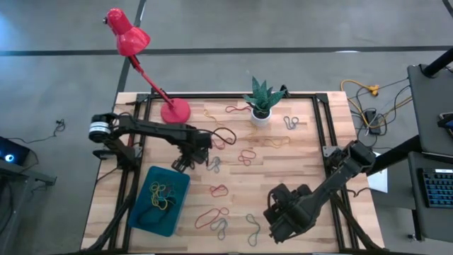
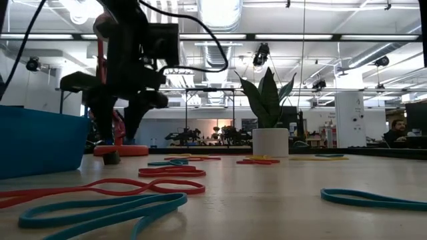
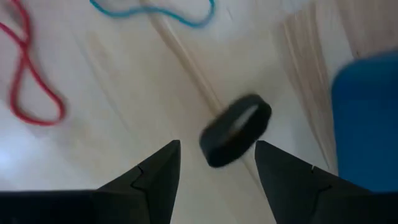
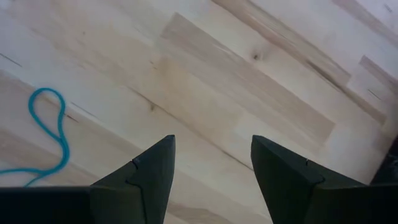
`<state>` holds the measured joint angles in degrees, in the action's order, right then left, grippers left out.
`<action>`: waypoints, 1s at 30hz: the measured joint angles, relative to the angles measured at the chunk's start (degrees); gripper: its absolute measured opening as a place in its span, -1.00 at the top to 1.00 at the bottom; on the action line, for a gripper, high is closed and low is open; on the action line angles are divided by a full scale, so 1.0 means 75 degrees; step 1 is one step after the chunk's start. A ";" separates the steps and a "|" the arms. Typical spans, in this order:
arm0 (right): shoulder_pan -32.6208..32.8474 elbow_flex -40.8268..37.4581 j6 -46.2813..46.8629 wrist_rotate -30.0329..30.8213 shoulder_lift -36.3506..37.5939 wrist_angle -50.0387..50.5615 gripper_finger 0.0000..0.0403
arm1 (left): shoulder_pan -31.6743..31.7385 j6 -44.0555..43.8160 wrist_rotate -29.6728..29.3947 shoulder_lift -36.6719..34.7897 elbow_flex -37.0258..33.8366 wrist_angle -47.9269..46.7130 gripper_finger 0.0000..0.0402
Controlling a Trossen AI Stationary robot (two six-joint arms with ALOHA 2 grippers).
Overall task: Pick and place rubber bands into bin
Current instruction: Put the black rubber band into the blue bin
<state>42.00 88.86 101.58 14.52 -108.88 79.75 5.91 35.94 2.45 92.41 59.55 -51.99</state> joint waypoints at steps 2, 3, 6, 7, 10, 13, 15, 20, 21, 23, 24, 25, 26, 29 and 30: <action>0.0000 -0.0022 -0.0002 0.0000 0.0000 -0.0013 0.01 | 0.0000 0.0047 0.0005 0.0021 -0.0008 -0.0168 0.05; 0.0000 -0.0025 -0.0003 0.0001 0.0000 -0.0010 0.01 | 0.0000 0.0070 0.0015 0.0021 -0.0017 -0.0140 0.05; 0.0000 -0.0030 0.0003 0.0003 0.0000 -0.0021 0.01 | 0.0000 0.0096 0.0037 -0.0005 -0.0099 0.0203 0.05; 0.0000 -0.0032 0.0001 0.0003 0.0000 -0.0037 0.01 | 0.0000 0.0090 0.0037 -0.0011 -0.0125 0.0323 0.05; -0.0003 -0.0038 0.0001 0.0003 0.0000 -0.0051 0.01 | 0.0000 0.0080 0.0057 0.0003 -0.0184 0.0507 0.05; -0.0002 -0.0038 0.0000 0.0003 0.0000 -0.0061 0.01 | 0.0000 0.0076 0.0057 0.0042 -0.0268 0.0484 0.05; 0.0000 -0.0038 0.0000 0.0003 0.0000 -0.0067 0.01 | 0.0000 0.0073 0.0060 0.0042 -0.0317 0.0478 0.05; 0.0000 -0.0038 0.0000 0.0003 0.0000 -0.0085 0.01 | 0.0000 0.0066 0.0060 0.0042 -0.0551 0.0847 0.05; 0.0000 -0.0038 0.0000 0.0003 0.0000 -0.0090 0.01 | 0.0000 0.0061 0.0060 0.0042 -0.0589 0.0913 0.05; 0.0000 -0.0038 -0.0005 0.0001 0.0000 -0.0090 0.01 | 0.0000 0.0056 0.0060 0.0042 -0.0640 0.0905 0.05; 0.0000 -0.0038 -0.0026 -0.0002 0.0005 -0.0089 0.01 | 0.0000 0.0055 0.0060 0.0042 -0.0655 0.0904 0.05; 0.0000 -0.0038 -0.0029 -0.0011 0.0009 -0.0090 0.01 | 0.0000 0.0055 0.0060 0.0042 -0.0663 0.0910 0.05; 0.0000 -0.0038 -0.0030 -0.0033 0.0009 -0.0090 0.01 | 0.0000 0.0055 0.0060 0.0042 -0.0675 0.0925 0.05; -0.0001 -0.0038 -0.0029 -0.0055 0.0009 -0.0093 0.01 | 0.0000 0.0052 0.0060 0.0042 -0.0730 0.1052 0.05; -0.0003 -0.0038 -0.0029 -0.0055 0.0009 -0.0093 0.01 | 0.0000 0.0052 0.0060 0.0042 -0.0737 0.1094 0.05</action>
<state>41.98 88.58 101.36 14.11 -108.81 79.05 5.91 36.34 2.90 92.73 54.02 -43.79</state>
